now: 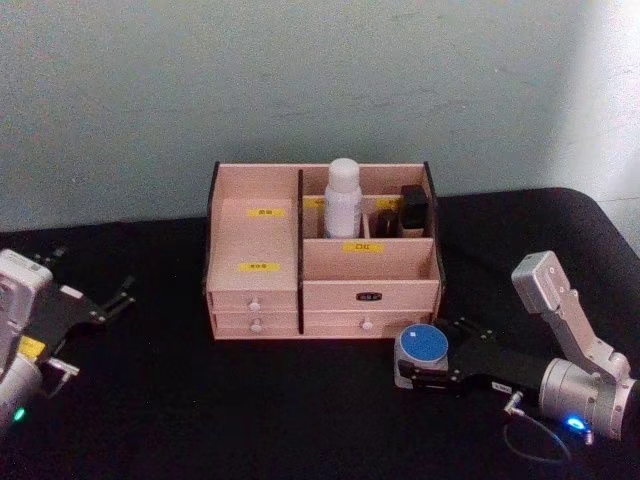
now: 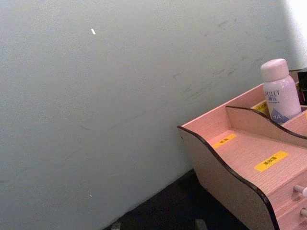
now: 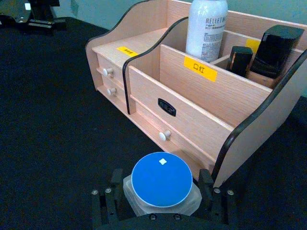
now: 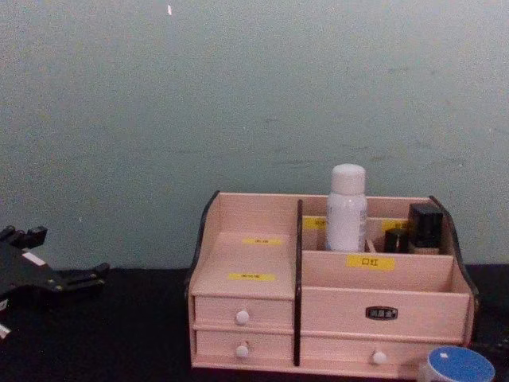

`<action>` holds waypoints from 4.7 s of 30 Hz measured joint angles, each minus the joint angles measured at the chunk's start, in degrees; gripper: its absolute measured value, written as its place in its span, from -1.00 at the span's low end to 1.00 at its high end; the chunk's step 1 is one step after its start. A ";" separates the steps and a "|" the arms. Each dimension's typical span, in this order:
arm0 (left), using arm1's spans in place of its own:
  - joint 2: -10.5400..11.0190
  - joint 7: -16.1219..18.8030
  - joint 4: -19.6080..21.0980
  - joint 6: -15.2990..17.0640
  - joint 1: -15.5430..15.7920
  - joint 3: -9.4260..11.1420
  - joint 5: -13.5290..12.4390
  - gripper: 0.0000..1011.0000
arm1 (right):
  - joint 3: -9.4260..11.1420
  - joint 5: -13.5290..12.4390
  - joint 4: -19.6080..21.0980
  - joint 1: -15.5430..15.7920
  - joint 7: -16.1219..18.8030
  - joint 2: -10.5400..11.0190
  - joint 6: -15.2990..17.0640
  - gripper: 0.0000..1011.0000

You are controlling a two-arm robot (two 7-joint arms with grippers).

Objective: Pick up the facial cleanser and watermelon frost from the table and place them into the tiered storage box.

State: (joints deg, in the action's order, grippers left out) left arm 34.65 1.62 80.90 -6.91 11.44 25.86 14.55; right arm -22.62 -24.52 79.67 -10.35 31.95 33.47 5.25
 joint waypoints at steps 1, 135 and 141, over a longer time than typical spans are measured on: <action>0.00 0.00 0.00 0.00 0.00 0.00 0.00 0.98 | 0.00 0.00 0.01 0.00 0.00 0.00 0.00 0.98; 0.00 0.00 0.00 0.00 0.00 0.00 0.00 0.98 | -12.09 3.39 -23.70 -28.87 7.37 -19.38 -10.64 0.41; 0.00 0.00 0.00 0.00 0.00 0.00 0.00 0.98 | -11.75 3.76 -27.83 -30.63 7.33 -21.33 -10.88 0.41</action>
State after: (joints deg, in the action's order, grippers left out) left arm 34.65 1.62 80.90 -6.91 11.43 25.86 14.55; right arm -34.37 -20.76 51.85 -40.97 39.28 12.15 -5.63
